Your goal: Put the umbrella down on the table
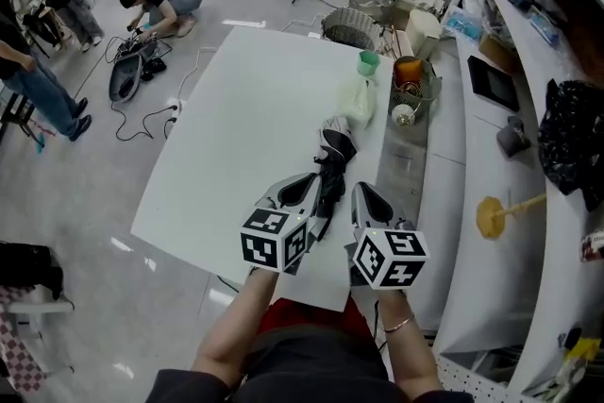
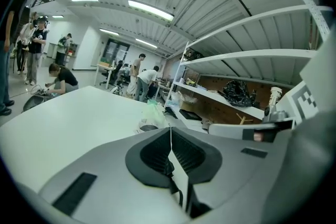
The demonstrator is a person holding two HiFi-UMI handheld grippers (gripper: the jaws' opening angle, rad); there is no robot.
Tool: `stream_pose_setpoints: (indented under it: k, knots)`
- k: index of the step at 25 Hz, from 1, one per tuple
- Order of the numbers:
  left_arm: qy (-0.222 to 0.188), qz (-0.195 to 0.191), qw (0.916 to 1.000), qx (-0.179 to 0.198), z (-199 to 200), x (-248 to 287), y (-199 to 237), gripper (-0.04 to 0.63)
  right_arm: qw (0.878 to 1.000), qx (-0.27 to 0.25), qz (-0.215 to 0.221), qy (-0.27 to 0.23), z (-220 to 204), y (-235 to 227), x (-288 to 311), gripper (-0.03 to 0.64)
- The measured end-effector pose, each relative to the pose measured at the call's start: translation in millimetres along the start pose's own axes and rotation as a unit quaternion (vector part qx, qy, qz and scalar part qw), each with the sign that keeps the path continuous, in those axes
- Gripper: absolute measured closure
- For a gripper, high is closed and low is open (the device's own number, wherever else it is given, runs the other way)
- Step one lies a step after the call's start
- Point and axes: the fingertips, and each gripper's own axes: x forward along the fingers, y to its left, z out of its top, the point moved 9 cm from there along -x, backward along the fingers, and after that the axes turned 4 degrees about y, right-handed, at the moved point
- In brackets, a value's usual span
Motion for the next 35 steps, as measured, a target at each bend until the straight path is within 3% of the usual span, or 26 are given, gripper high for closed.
stream_pose_setpoints:
  k: [14,35]
  knots:
    - [-0.02,-0.018,0.9994,0.024,-1,-39,-2,0.583,1.0,0.005,-0.01,-0.027,-8,19,-28,0.598]
    - [-0.035,-0.019,0.9992,0.009,-21,-84,1,0.583,0.998,0.006,-0.024,-0.058,-30,42,-68,0.598]
